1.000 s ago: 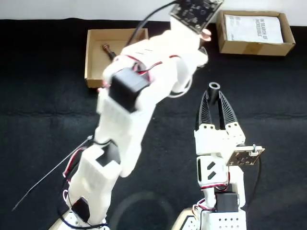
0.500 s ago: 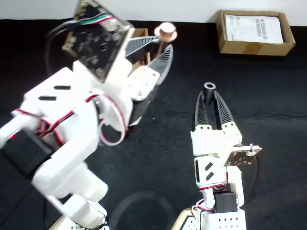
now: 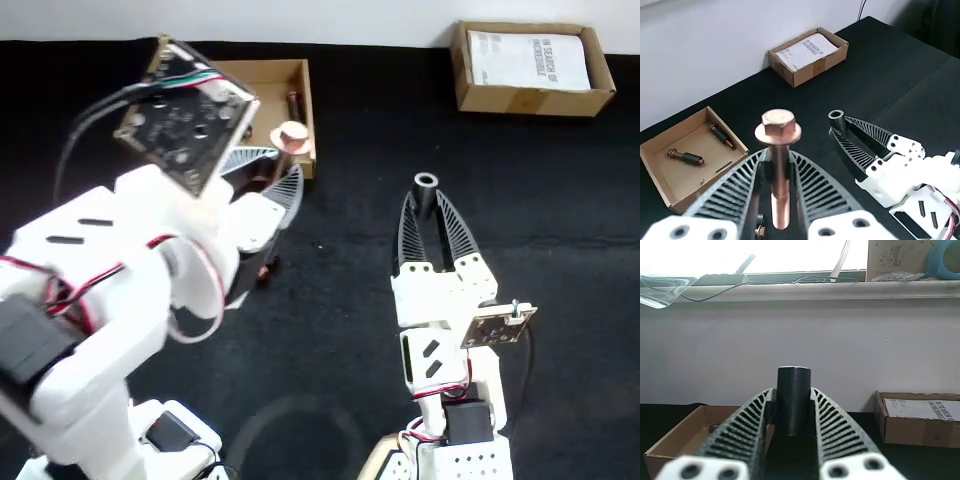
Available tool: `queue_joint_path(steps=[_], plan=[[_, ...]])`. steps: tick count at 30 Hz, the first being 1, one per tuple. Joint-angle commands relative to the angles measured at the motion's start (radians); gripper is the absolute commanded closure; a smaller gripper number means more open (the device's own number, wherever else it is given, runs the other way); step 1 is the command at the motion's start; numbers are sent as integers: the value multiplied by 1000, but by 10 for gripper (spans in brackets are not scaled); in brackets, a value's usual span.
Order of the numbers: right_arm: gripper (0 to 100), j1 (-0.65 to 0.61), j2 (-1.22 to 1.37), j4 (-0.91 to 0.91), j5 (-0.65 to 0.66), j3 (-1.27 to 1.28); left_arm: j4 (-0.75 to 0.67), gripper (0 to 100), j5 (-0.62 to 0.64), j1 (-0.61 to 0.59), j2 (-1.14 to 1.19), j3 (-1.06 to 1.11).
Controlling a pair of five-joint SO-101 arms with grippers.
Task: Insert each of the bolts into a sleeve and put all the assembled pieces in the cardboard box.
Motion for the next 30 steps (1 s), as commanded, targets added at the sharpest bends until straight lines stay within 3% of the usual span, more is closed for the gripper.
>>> queue_joint_path(steps=[1, 8, 12, 20, 27, 30], plan=[[992, -8, -2, 5, 14, 136, -206, 991, 20, -13, -56, 165], [992, -8, -5, 1, 9, 136, -669, 991, 173, -13, -87, 522], [992, -8, -5, -2, 9, 136, -858, 991, 247, -12, -87, 636], [992, -10, -5, -2, 8, 136, -985, 991, 302, 94, -81, 760], [992, -82, -7, -2, 8, 136, -1240, 991, 302, 150, -79, 931], [992, -90, -7, -2, 8, 136, -1266, 991, 298, 160, -79, 938]])
